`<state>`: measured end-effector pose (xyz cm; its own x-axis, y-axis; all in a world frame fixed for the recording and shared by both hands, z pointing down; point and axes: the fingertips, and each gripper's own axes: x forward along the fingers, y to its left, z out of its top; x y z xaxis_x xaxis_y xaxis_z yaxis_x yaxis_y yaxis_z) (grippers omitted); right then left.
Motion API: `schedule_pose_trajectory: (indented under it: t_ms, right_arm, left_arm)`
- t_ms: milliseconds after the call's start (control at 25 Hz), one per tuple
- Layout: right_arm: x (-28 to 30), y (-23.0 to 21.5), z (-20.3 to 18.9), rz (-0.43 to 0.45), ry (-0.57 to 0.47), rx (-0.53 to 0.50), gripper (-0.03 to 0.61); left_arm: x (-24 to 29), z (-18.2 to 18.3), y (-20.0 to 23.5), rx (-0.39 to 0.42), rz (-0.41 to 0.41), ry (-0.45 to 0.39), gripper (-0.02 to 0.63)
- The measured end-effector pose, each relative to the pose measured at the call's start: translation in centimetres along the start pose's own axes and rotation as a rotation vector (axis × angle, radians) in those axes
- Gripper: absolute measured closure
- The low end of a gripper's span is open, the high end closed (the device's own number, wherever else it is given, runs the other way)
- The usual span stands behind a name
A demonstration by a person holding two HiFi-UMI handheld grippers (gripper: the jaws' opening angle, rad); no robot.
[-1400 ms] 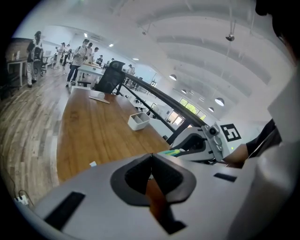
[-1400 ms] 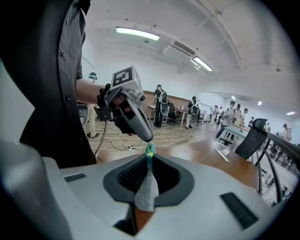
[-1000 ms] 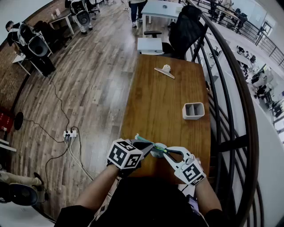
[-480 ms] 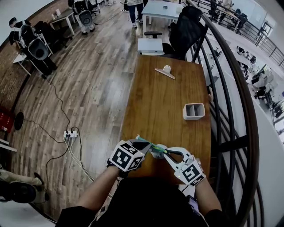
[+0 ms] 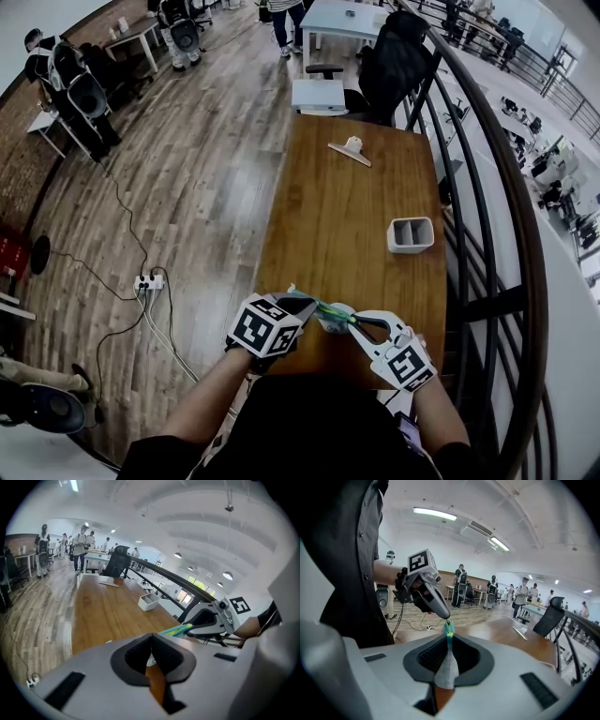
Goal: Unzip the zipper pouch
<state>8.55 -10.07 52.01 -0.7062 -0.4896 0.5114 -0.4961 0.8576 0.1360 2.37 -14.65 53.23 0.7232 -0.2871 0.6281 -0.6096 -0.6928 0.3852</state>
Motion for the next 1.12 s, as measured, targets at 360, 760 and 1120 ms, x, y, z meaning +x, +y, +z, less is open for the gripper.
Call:
schedule_pose_trajectory:
  t_ms: [360,760,1120]
  right_arm:
    - [-0.3,-0.4,-0.1,-0.009,0.005,-0.003,0.546]
    - [-0.3,-0.5,-0.3,-0.012,0.010,0.007,0.546]
    - [-0.6,-0.7,-0.6,-0.021,0.011,0.008,0.546]
  left_arm:
    - [-0.3,0.2,0.5,-0.044,-0.015,-0.022,0.600]
    - [-0.7,-0.4,2.1,-0.049,0.027,-0.018,0.600]
    - [-1.2,-0.3,2.8,-0.046,0.051,-0.022,0.600]
